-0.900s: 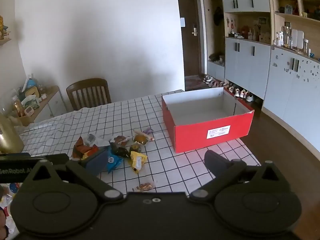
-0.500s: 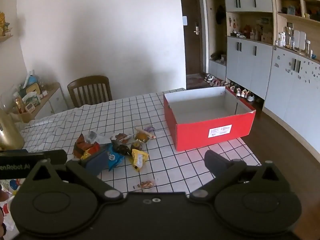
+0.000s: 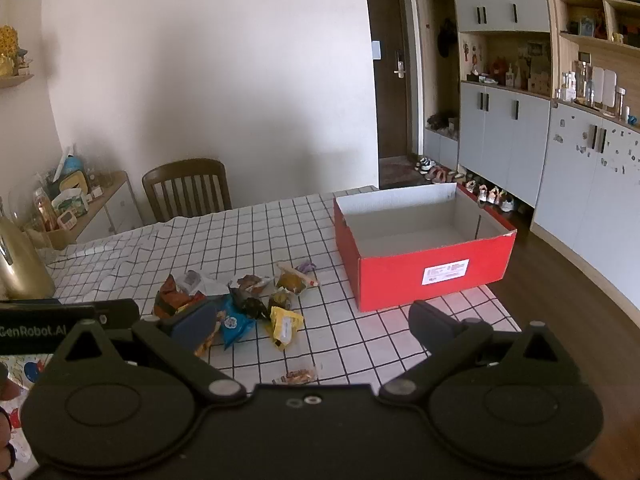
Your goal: Organize snacks
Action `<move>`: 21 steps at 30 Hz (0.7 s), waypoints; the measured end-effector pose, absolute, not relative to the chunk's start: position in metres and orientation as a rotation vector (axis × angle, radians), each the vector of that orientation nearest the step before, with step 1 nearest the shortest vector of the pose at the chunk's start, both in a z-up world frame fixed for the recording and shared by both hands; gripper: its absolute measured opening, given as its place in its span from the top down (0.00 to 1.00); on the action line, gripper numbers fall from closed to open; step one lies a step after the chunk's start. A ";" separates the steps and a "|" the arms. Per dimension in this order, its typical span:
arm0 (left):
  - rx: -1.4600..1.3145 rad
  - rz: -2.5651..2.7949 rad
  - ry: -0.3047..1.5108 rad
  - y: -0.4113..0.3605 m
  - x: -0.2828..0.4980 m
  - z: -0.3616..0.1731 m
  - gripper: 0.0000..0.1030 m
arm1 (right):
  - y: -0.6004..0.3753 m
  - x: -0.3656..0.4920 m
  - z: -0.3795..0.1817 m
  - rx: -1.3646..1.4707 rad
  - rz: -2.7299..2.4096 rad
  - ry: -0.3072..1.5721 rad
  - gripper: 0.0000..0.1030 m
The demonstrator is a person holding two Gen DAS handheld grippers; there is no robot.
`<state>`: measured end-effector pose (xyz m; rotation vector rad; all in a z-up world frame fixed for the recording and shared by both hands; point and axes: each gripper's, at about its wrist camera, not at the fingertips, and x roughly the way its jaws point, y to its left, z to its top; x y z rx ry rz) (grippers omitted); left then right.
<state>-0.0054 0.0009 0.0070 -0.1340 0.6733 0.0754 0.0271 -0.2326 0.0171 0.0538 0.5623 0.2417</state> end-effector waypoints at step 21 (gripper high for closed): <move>-0.145 0.070 0.670 0.006 -0.002 0.008 0.00 | -0.228 0.028 0.019 0.054 0.257 0.552 0.00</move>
